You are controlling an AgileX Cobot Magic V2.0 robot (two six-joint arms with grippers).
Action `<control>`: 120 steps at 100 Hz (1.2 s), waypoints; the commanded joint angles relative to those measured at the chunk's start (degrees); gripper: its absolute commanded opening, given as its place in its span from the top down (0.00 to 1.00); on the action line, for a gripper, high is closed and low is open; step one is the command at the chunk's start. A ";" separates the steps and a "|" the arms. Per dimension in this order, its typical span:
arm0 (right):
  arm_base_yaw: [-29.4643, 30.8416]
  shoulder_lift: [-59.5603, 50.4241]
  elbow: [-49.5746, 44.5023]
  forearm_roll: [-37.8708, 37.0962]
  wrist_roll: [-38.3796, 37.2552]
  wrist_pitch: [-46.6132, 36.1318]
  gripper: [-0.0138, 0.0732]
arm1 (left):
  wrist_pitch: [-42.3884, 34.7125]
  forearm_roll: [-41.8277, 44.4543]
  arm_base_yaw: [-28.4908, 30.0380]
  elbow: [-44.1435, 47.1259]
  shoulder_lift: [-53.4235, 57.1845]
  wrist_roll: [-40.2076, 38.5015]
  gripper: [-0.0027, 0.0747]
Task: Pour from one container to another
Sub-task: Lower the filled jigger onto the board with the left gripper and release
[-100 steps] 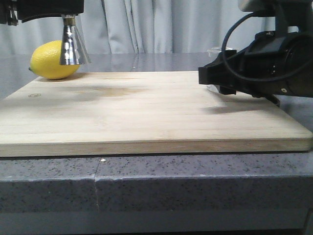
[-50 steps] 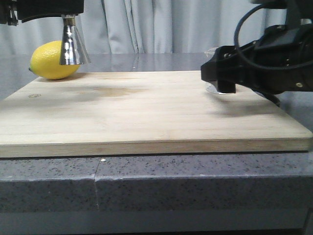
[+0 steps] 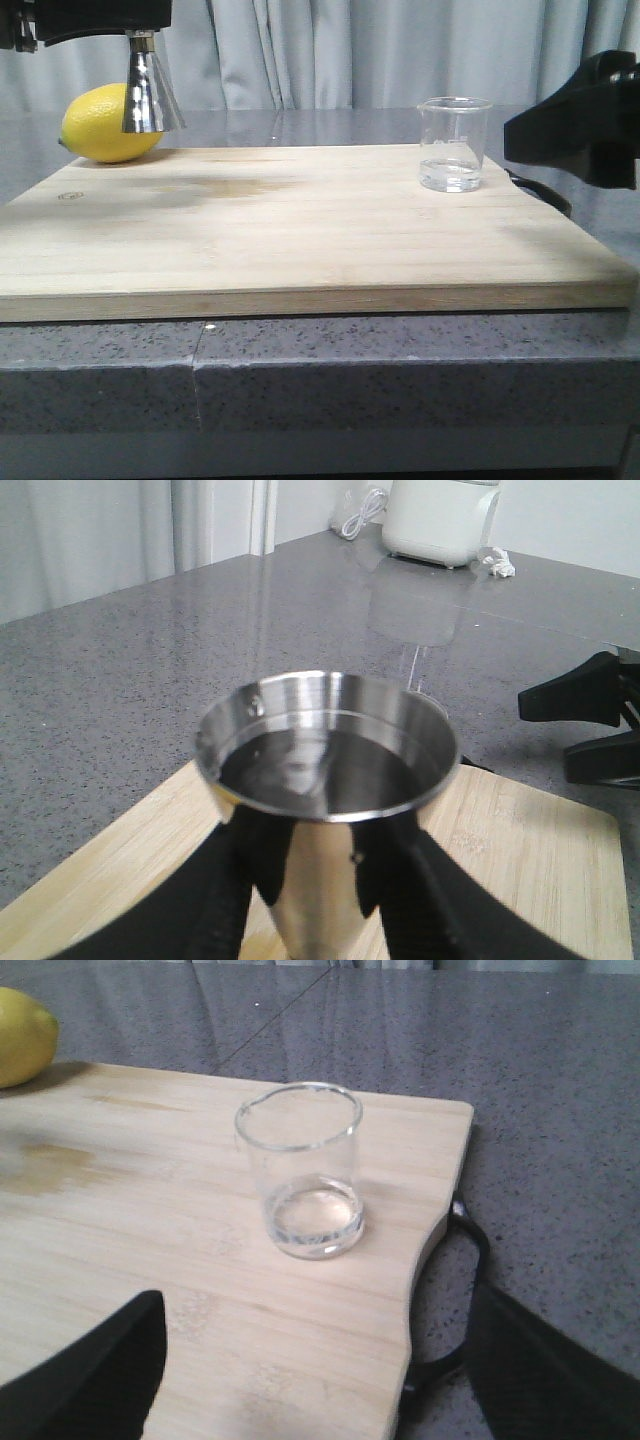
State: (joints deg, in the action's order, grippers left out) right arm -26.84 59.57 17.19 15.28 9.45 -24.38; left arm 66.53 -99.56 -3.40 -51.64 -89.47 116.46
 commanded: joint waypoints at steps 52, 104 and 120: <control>0.11 -2.69 1.13 -3.00 0.84 -0.69 0.21 | 6.32 -4.42 -0.45 -1.56 2.48 -0.43 0.66; 0.11 -2.69 1.13 -3.33 0.84 -0.69 0.21 | 6.56 -5.95 -0.45 -1.61 -1.61 6.05 0.66; 0.11 -2.69 1.13 -3.43 0.84 -0.69 0.21 | 6.72 -5.95 -1.35 -1.84 -4.72 8.25 0.66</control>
State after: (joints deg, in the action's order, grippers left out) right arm -26.84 57.89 17.19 12.62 9.70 -21.11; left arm 66.43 -100.39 -3.76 -51.64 -94.95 123.36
